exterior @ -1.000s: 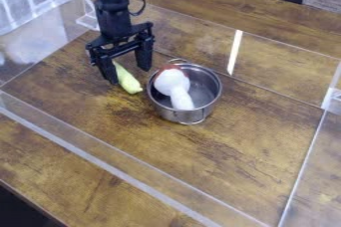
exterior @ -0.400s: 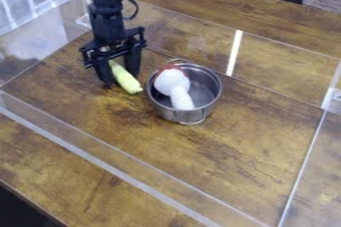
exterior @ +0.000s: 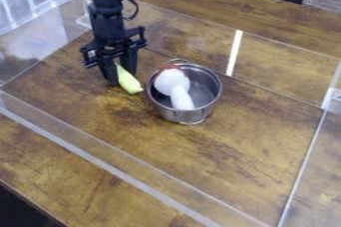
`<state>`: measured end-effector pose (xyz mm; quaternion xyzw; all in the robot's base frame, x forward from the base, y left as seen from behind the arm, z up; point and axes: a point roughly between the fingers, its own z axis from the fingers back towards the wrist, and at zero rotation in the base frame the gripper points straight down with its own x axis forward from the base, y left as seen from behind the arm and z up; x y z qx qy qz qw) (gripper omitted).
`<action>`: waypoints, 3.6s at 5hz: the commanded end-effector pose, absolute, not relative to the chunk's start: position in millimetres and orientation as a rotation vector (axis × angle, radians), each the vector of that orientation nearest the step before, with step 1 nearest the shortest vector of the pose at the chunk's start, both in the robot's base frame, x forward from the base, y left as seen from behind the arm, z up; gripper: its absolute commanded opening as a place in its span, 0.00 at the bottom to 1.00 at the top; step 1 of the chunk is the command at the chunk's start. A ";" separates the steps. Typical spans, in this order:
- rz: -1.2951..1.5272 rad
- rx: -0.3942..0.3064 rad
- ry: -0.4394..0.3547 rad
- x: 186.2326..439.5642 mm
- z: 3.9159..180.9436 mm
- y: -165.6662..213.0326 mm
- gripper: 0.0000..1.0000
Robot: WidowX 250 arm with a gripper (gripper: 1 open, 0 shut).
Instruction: Move the green spoon to the right
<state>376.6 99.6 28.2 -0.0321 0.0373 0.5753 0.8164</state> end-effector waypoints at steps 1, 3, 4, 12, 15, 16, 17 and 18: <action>1.219 -0.100 0.001 389.2 68.0 90.8 0.00; 1.299 -0.114 -0.013 395.6 84.8 70.3 0.00; 1.398 -0.112 -0.036 391.8 90.4 65.0 0.00; 1.399 -0.095 -0.214 385.0 125.2 60.9 0.00; 1.451 -0.076 -0.309 392.3 150.1 49.8 0.00; 1.487 -0.058 -0.337 389.8 158.2 46.6 0.00; 1.525 -0.037 -0.361 386.0 164.2 41.8 0.00; 1.384 -0.068 -0.332 376.7 155.1 10.4 0.00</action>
